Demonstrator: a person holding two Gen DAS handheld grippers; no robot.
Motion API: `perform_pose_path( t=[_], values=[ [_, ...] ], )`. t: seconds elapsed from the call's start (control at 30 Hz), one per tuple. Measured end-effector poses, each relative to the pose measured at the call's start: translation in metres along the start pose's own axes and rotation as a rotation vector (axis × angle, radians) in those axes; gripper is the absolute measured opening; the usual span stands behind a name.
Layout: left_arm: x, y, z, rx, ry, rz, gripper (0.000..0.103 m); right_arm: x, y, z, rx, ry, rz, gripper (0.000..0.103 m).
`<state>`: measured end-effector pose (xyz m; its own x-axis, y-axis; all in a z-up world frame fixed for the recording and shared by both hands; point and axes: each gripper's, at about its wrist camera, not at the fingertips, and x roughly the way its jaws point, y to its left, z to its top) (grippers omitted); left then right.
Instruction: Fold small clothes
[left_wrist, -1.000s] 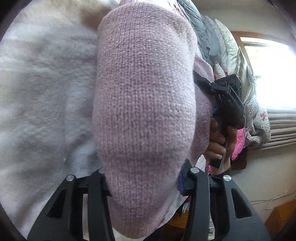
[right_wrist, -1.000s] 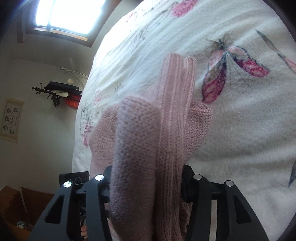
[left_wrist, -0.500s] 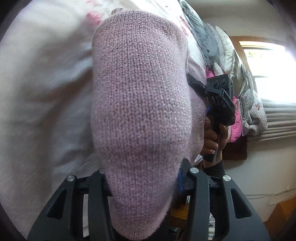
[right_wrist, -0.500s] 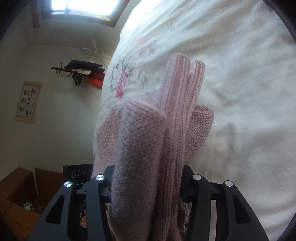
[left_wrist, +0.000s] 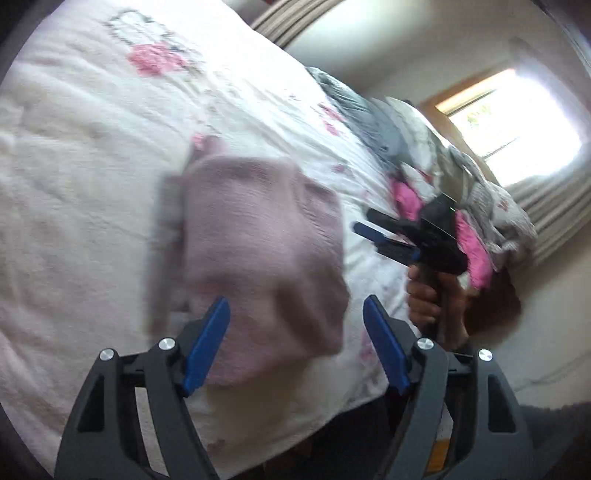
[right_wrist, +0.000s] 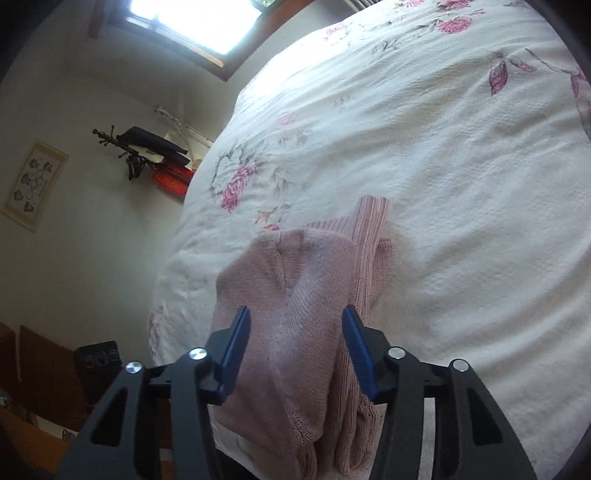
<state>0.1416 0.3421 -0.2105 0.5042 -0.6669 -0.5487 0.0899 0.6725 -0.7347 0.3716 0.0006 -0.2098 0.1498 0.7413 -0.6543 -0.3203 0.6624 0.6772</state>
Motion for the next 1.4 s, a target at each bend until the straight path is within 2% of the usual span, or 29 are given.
perform_pose_path(
  t=[0.07,0.1,0.13,0.17,0.23,0.33,0.4,0.5,0.53,0.6,0.67,0.73,0.77,0.83,0.93,1.0,1.03,1.07,1.1,1.13,1.17,1.23,1.3,1.4],
  values=[
    [0.027,-0.013,-0.007,0.045,0.058,-0.057,0.066,0.018,0.004,-0.004,-0.013,0.028,-0.063,0.048],
    [0.047,-0.017,-0.006,0.037,0.088,-0.069,0.064,0.027,0.007,-0.005,-0.012,0.04,-0.07,0.043],
    [0.058,-0.009,-0.01,0.017,0.117,-0.074,0.062,0.029,0.006,-0.009,-0.016,0.041,-0.082,0.03],
    [0.068,0.0,-0.013,-0.011,0.137,-0.076,0.061,0.027,0.007,-0.011,-0.028,0.023,-0.09,0.023],
    [0.08,0.016,-0.023,-0.055,0.167,-0.082,0.061,0.021,0.015,-0.009,-0.057,-0.02,-0.105,0.02],
    [0.097,-0.01,-0.022,-0.049,0.212,-0.11,0.061,0.022,0.011,-0.002,-0.076,-0.057,-0.181,0.019],
    [0.084,-0.028,-0.006,-0.015,0.188,-0.192,0.061,0.035,-0.009,0.001,-0.035,-0.037,-0.195,0.019],
    [0.052,-0.029,0.039,-0.002,0.082,-0.231,0.066,0.035,-0.024,0.001,-0.003,-0.046,-0.166,0.02],
    [0.047,-0.023,0.057,-0.018,0.049,-0.235,0.071,0.035,-0.024,0.0,0.0,-0.048,-0.158,0.02],
    [0.051,-0.009,0.092,-0.035,0.029,-0.206,0.071,0.034,-0.026,-0.002,0.001,-0.047,-0.148,0.022],
    [0.072,0.008,0.114,-0.064,0.072,-0.176,0.07,0.032,-0.028,-0.001,0.016,-0.037,-0.136,0.033],
    [0.098,0.034,0.125,-0.124,0.121,-0.138,0.068,0.019,-0.027,-0.001,0.027,-0.057,-0.137,0.041],
    [0.11,0.042,0.126,-0.151,0.142,-0.148,0.065,0.008,-0.023,-0.001,0.028,-0.089,-0.133,0.04],
    [0.11,0.056,0.128,-0.155,0.136,-0.158,0.064,-0.012,-0.005,-0.003,-0.014,-0.137,-0.101,0.04],
    [0.108,0.059,0.13,-0.146,0.114,-0.156,0.057,-0.003,0.014,-0.012,-0.084,-0.078,-0.05,0.036],
    [0.114,0.065,0.13,-0.146,0.107,-0.146,0.047,0.022,0.01,-0.02,-0.116,-0.005,-0.083,0.027],
    [0.115,0.068,0.129,-0.15,0.112,-0.137,0.035,0.03,0.003,-0.022,-0.133,0.002,-0.128,0.011],
    [0.117,0.073,0.13,-0.161,0.122,-0.124,0.02,0.033,-0.008,-0.021,-0.122,0.001,-0.122,0.007],
    [0.112,0.078,0.129,-0.177,0.131,-0.102,0.018,0.031,-0.02,-0.018,-0.064,0.0,-0.097,0.005],
    [0.103,0.074,0.131,-0.177,0.121,-0.088,0.024,0.023,-0.023,-0.016,-0.019,-0.009,-0.079,0.003],
    [0.089,0.063,0.13,-0.143,0.094,-0.089,0.035,0.013,-0.015,-0.017,-0.032,-0.029,-0.081,0.004],
    [0.064,0.038,0.122,-0.073,0.063,-0.142,0.036,-0.002,0.009,-0.026,-0.089,-0.044,-0.068,0.007],
    [0.058,0.019,0.107,-0.017,0.079,-0.172,0.038,-0.005,0.027,-0.038,-0.12,-0.03,-0.023,0.007],
    [0.083,0.019,0.086,0.003,0.164,-0.101,0.037,0.017,0.03,-0.053,-0.138,0.029,-0.051,0.007]
  ],
)
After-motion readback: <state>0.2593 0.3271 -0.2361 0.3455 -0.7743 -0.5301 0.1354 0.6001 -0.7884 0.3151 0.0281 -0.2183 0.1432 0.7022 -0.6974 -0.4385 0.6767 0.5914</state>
